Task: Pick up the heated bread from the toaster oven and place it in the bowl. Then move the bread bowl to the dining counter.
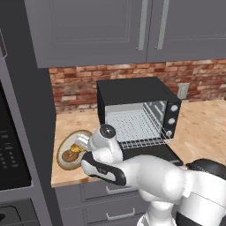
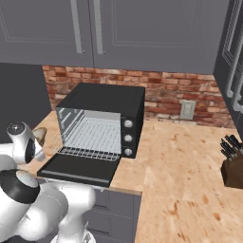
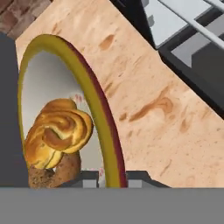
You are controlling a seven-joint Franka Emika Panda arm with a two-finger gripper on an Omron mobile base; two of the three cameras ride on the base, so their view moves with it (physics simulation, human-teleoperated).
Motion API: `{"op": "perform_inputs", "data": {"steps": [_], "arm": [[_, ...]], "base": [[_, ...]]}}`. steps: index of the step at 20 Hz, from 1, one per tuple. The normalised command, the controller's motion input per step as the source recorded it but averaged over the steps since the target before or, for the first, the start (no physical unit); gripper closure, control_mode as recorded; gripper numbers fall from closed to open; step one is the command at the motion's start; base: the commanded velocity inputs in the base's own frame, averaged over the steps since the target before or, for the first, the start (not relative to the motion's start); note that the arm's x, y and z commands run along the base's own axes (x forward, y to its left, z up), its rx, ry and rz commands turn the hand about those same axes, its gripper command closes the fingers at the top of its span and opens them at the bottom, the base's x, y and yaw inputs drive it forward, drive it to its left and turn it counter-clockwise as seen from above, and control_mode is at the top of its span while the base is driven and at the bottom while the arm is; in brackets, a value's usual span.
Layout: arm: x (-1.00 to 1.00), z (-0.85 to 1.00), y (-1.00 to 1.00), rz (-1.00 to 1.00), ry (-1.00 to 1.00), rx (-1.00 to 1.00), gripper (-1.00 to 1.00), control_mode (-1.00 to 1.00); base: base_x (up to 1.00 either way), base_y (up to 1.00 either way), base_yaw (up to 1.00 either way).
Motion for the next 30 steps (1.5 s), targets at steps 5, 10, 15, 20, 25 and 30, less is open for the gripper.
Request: {"op": "perform_inputs", "data": {"steps": [5,10,15,20,25,30], "arm": [[-0.47,0.90,-0.16,-0.19,-0.32,0.13,1.00,-1.00],[-0.44,1.00,-0.30,-0.27,-0.17,0.22,1.00,-1.00],[-0.47,1.00,-0.18,-0.26,-0.05,0.33,1.00,-1.00],[-0.58,1.00,-0.08,-0.20,0.01,0.30,1.00,-1.00],[-0.13,1.00,-0.30,-0.05,0.19,0.17,1.00,-1.00],[-0.15,0.46,-0.83,0.07,0.05,0.27,1.00,-1.00]], "base": [[0.00,0.00,0.00],[0.00,0.00,0.00],[0.00,0.00,0.00],[0.00,0.00,0.00],[0.00,0.00,0.00],[0.00,0.00,0.00]]}}
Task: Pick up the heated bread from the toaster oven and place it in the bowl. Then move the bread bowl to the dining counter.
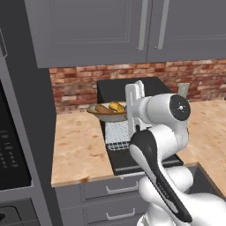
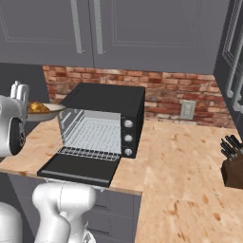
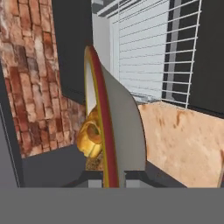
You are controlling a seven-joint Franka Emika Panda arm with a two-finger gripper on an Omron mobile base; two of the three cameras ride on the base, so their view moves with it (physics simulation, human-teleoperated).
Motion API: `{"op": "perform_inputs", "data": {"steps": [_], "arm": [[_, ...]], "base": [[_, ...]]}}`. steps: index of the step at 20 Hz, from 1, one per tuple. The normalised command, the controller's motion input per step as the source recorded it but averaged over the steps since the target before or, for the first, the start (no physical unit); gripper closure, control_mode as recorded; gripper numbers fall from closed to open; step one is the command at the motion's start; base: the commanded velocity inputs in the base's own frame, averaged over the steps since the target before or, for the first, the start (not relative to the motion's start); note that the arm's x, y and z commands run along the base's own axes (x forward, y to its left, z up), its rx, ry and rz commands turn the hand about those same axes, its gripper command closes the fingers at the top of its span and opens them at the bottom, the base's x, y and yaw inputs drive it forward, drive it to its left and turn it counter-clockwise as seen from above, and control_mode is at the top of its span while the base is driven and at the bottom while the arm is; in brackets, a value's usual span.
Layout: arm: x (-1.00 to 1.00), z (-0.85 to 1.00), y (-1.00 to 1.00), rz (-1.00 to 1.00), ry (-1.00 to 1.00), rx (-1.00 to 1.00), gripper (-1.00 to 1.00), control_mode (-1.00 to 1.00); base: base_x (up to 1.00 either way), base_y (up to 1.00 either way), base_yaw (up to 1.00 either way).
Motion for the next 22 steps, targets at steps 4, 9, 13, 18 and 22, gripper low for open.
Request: {"op": "perform_inputs", "data": {"steps": [4,9,13,18,22], "arm": [[-0.03,0.00,-0.33,-0.01,0.00,0.06,1.00,-1.00],[-0.19,0.00,-0.03,0.02,-0.03,0.00,1.00,-1.00],[-0.20,0.00,-0.07,0.04,-0.04,0.00,1.00,1.00],[0.00,0.00,0.00,0.00,0.00,0.00,1.00,1.00],[0.00,0.00,0.00,0.00,0.00,0.00,1.00,1.00]], "base": [[0.00,0.00,0.00],[0.00,0.00,0.00],[-0.73,-0.31,0.24],[-0.79,-0.09,0.75],[-0.02,0.16,1.00]]}}
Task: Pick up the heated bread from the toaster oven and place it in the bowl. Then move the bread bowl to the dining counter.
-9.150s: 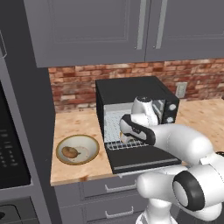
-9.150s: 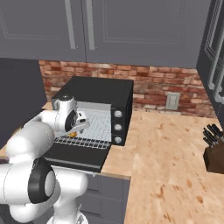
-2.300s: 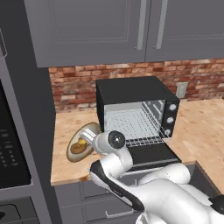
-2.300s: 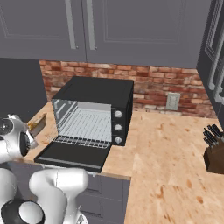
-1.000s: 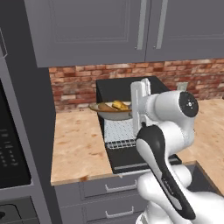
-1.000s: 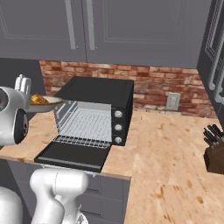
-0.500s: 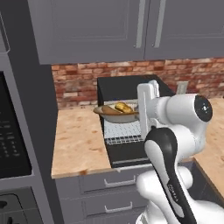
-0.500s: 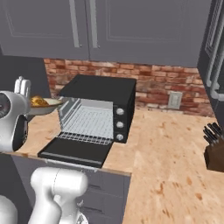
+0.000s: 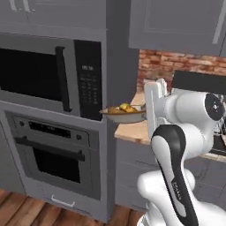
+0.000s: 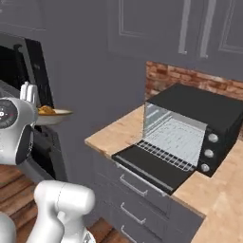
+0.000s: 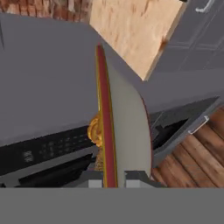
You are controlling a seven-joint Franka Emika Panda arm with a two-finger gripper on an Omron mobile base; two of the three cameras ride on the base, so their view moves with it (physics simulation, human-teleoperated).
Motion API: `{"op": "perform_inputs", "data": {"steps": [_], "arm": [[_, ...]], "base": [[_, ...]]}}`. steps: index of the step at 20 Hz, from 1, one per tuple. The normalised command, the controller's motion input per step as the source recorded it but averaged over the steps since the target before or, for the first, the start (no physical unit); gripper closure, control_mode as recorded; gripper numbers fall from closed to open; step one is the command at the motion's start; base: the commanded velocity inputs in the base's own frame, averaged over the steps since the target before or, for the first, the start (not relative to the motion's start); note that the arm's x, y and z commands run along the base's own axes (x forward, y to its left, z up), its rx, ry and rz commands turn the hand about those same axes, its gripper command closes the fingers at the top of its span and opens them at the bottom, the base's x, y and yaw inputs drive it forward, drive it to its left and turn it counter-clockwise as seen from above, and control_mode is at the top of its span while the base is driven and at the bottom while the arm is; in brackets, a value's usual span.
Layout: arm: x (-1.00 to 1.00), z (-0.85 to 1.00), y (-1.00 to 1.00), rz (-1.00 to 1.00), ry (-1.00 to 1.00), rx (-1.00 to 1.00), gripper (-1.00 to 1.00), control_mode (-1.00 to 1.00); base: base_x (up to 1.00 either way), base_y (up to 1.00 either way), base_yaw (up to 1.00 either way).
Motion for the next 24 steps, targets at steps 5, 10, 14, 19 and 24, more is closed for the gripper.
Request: {"op": "perform_inputs", "data": {"steps": [5,10,14,19,24], "arm": [[0.00,0.00,0.00,0.00,0.00,0.00,1.00,1.00],[0.00,0.00,0.00,0.00,0.00,0.00,1.00,1.00],[0.00,0.00,0.00,0.00,0.00,0.00,1.00,1.00],[0.00,0.00,0.00,0.00,0.00,0.00,1.00,1.00],[0.00,0.00,0.00,0.00,0.00,0.00,1.00,1.00]], "base": [[0.00,0.21,0.99],[0.00,0.34,0.97],[0.00,0.42,0.93],[0.42,0.59,0.73],[0.98,0.88,0.47]]}}
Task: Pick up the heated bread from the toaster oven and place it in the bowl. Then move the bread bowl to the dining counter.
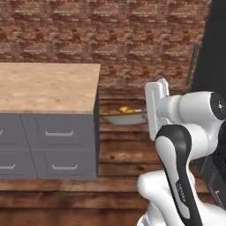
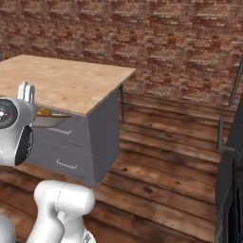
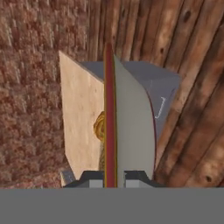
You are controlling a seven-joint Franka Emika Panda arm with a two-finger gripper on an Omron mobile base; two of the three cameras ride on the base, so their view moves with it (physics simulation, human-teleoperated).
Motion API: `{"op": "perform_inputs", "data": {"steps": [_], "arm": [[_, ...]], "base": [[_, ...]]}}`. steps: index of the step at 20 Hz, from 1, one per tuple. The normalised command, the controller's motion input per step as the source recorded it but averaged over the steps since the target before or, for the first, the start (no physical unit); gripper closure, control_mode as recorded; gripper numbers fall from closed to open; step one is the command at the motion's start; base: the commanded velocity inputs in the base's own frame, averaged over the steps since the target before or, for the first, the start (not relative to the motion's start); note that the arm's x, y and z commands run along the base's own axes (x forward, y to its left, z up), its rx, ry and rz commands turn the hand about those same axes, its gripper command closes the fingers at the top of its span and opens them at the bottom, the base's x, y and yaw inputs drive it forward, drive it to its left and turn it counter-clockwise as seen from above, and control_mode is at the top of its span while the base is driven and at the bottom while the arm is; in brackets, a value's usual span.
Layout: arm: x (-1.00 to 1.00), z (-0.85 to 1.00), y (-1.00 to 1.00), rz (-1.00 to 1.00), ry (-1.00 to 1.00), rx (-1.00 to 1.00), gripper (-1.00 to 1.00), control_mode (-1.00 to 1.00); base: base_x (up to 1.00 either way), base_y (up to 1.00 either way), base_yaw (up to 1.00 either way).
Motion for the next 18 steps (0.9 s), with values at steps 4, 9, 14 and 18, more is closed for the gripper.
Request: {"op": "perform_inputs", "data": {"steps": [4,9,14,18], "arm": [[0.00,0.00,0.00,0.00,0.00,0.00,1.00,1.00],[0.00,0.00,0.00,0.00,0.00,0.00,1.00,1.00],[0.00,0.00,0.00,0.00,0.00,0.00,1.00,1.00],[0.00,0.00,0.00,0.00,0.00,0.00,1.00,1.00]], "base": [[1.00,1.00,0.20],[1.00,1.00,-0.08],[1.00,1.00,-0.21],[0.89,1.00,-0.30]]}}
